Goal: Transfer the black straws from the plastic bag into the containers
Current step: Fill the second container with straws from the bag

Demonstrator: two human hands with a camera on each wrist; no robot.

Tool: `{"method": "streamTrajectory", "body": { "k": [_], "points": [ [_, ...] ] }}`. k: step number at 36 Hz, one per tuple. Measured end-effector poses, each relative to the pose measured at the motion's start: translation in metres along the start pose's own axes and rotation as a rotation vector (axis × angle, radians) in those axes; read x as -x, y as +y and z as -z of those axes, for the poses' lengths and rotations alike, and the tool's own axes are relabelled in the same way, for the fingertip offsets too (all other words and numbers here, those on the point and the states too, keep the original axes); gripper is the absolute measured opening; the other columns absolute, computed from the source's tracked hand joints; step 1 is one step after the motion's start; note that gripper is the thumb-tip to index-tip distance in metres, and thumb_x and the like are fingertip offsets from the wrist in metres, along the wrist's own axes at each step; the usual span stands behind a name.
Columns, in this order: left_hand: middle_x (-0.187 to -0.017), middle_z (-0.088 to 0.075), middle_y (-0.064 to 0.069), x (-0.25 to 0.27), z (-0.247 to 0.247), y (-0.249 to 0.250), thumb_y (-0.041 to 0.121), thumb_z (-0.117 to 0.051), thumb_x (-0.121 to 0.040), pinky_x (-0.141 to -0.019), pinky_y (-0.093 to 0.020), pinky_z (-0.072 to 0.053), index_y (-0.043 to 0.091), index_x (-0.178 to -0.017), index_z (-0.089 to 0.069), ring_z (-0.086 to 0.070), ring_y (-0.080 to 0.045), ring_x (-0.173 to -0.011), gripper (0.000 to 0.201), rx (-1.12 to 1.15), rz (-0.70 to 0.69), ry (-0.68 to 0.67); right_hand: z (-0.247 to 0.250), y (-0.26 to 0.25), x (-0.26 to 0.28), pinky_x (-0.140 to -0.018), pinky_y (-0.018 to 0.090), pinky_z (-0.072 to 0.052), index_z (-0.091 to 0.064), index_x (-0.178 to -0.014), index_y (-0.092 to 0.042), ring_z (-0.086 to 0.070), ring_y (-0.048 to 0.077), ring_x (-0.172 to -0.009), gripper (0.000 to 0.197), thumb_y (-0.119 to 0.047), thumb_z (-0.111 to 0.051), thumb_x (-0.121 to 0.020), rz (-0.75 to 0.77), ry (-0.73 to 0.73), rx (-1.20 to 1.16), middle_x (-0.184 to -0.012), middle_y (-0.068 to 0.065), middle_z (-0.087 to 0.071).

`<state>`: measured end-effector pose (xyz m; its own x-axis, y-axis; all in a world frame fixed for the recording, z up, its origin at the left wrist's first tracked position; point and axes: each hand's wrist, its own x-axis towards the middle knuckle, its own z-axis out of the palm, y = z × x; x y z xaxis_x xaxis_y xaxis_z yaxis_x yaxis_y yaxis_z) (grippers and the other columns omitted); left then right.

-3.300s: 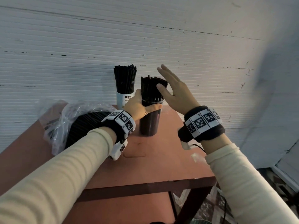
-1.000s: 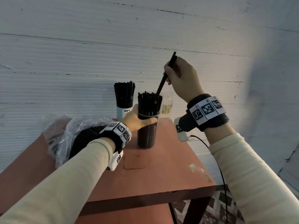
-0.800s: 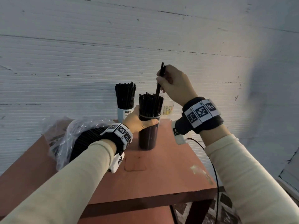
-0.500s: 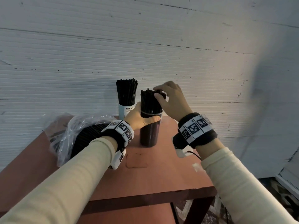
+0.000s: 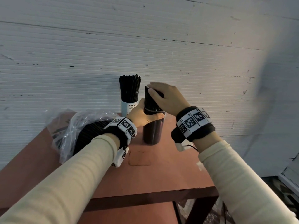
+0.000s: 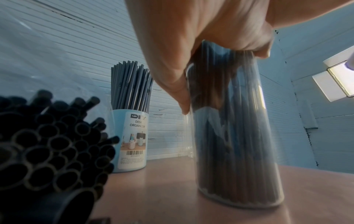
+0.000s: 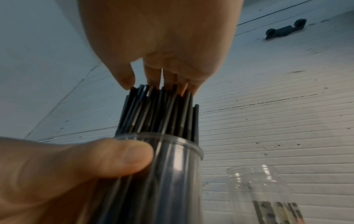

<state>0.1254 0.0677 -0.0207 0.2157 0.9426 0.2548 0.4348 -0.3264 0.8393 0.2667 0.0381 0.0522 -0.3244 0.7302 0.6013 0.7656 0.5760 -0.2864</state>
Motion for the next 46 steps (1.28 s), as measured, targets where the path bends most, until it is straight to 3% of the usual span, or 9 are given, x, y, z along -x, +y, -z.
{"method": "streamTrajectory", "body": {
  "k": [4,12,18,23,30,32,35,42,46],
  "points": [
    [-0.121,-0.058,0.009,-0.002,0.0,-0.001,0.044,-0.082,-0.074,-0.089,-0.024,-0.038,0.022,-0.143,-0.035,-0.053,-0.007,-0.108,0.086,0.0,-0.009,0.001,0.002,0.004,-0.005,-0.116,0.026,-0.02,-0.043,-0.144,-0.018,-0.032,0.012,-0.14,0.05,-0.041,-0.043,-0.1,-0.024,0.019,-0.031,-0.152,-0.003,-0.039],
    [-0.121,-0.063,0.01,-0.001,-0.002,-0.004,0.066,-0.077,-0.052,-0.096,-0.028,-0.045,0.026,-0.138,-0.04,-0.059,-0.008,-0.112,0.101,0.039,-0.007,-0.004,-0.004,0.0,-0.003,-0.103,0.032,-0.039,-0.065,-0.119,-0.016,-0.053,0.015,-0.116,0.041,-0.038,-0.033,-0.104,0.025,-0.02,-0.034,-0.123,-0.002,-0.063],
    [-0.122,-0.062,0.007,-0.002,-0.001,-0.005,0.048,-0.082,-0.071,-0.091,-0.024,-0.042,0.023,-0.139,-0.039,-0.058,-0.01,-0.112,0.084,0.017,-0.011,0.007,-0.003,0.001,0.0,-0.102,0.029,-0.039,-0.062,-0.122,-0.018,-0.053,0.014,-0.116,0.04,-0.038,-0.033,-0.104,0.022,-0.008,0.011,-0.126,-0.002,-0.061],
    [-0.126,-0.06,0.007,-0.001,0.0,-0.004,0.048,-0.081,-0.073,-0.094,-0.025,-0.043,0.023,-0.142,-0.035,-0.056,-0.008,-0.113,0.086,0.02,-0.016,-0.009,-0.001,0.008,0.006,-0.118,0.031,-0.021,-0.037,-0.148,-0.019,-0.026,0.011,-0.144,0.061,-0.053,-0.041,-0.098,-0.067,0.028,-0.031,-0.155,-0.004,-0.032],
    [-0.122,-0.049,0.007,0.003,-0.002,-0.006,0.041,-0.076,-0.081,-0.084,-0.013,-0.038,0.01,-0.143,-0.022,-0.05,-0.006,-0.113,0.087,0.062,0.029,-0.017,0.001,0.021,0.019,-0.116,0.032,-0.017,-0.003,-0.154,-0.018,-0.015,0.015,-0.147,0.112,-0.066,-0.065,-0.075,-0.298,-0.057,-0.269,-0.162,0.0,-0.011],
    [-0.127,-0.051,0.007,0.005,0.0,-0.005,0.041,-0.08,-0.078,-0.084,-0.011,-0.041,0.012,-0.142,-0.025,-0.051,-0.007,-0.118,0.089,0.112,0.042,-0.045,-0.001,0.028,0.02,-0.118,0.038,-0.024,-0.007,-0.154,-0.017,-0.023,0.016,-0.146,0.117,-0.069,-0.069,-0.069,-0.358,-0.124,-0.312,-0.159,0.001,-0.023],
    [-0.131,-0.055,0.004,0.007,0.002,-0.003,0.05,-0.086,-0.06,-0.105,-0.032,-0.044,0.017,-0.144,-0.029,-0.054,-0.012,-0.123,0.107,0.165,0.056,-0.09,-0.003,0.031,0.024,-0.109,0.033,-0.037,-0.017,-0.15,-0.02,-0.045,0.013,-0.13,0.102,-0.055,-0.075,-0.073,-0.353,-0.197,-0.381,-0.137,-0.008,-0.046],
    [-0.13,-0.059,0.003,0.011,0.006,0.0,0.051,-0.086,-0.051,-0.107,-0.036,-0.044,0.016,-0.141,-0.037,-0.056,-0.009,-0.121,0.108,0.223,0.008,-0.097,-0.012,0.038,0.023,-0.104,0.036,-0.045,-0.017,-0.15,-0.018,-0.054,0.014,-0.121,0.112,-0.049,-0.084,-0.065,-0.413,-0.154,-0.495,-0.132,-0.003,-0.054],
    [-0.13,-0.062,0.004,0.011,0.007,-0.005,0.052,-0.089,-0.054,-0.108,-0.04,-0.044,0.018,-0.138,-0.046,-0.057,-0.009,-0.122,0.1,0.259,0.019,-0.119,-0.016,0.036,0.027,-0.1,0.032,-0.048,-0.055,-0.127,-0.024,-0.059,0.003,-0.11,0.067,-0.051,-0.08,-0.071,-0.343,-0.164,-0.464,-0.117,-0.011,-0.064]
  ]
}}
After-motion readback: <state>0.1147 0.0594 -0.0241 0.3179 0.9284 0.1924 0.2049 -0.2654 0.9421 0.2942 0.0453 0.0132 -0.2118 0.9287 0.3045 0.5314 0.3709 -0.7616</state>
